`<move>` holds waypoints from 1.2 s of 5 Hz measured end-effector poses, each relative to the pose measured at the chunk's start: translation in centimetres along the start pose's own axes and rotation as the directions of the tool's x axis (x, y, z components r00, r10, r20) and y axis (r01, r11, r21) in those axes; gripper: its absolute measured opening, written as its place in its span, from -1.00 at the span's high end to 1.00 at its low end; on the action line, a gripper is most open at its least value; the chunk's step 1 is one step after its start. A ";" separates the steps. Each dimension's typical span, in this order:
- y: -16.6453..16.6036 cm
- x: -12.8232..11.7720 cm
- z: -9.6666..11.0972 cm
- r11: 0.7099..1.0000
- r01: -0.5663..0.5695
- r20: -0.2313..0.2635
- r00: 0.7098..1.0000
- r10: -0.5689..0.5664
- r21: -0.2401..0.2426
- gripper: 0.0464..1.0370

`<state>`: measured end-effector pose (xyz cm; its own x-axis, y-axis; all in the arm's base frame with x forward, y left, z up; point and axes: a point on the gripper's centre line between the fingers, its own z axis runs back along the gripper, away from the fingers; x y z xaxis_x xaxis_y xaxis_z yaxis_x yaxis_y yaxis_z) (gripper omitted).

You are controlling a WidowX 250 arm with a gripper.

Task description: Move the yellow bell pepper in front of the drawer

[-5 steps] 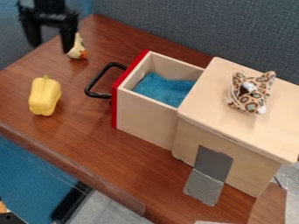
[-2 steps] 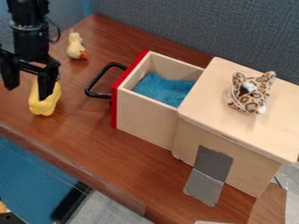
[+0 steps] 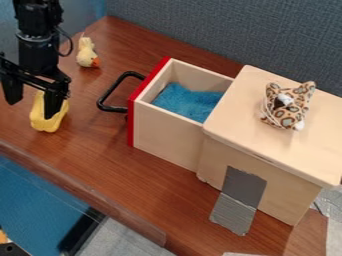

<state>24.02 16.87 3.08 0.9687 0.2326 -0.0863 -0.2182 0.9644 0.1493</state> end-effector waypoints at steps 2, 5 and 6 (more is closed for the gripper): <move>-0.4 0.3 -0.6 1.000 -0.004 0.006 1.000 0.004 0.000 -0.93; -1.1 0.4 -1.9 0.999 -0.027 -0.063 0.998 0.025 -0.028 -0.43; -1.2 1.0 -1.4 0.998 -0.022 -0.055 0.998 0.019 -0.053 -0.42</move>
<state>25.06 16.08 1.40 0.9564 0.2577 -0.1378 -0.2456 0.9643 0.0988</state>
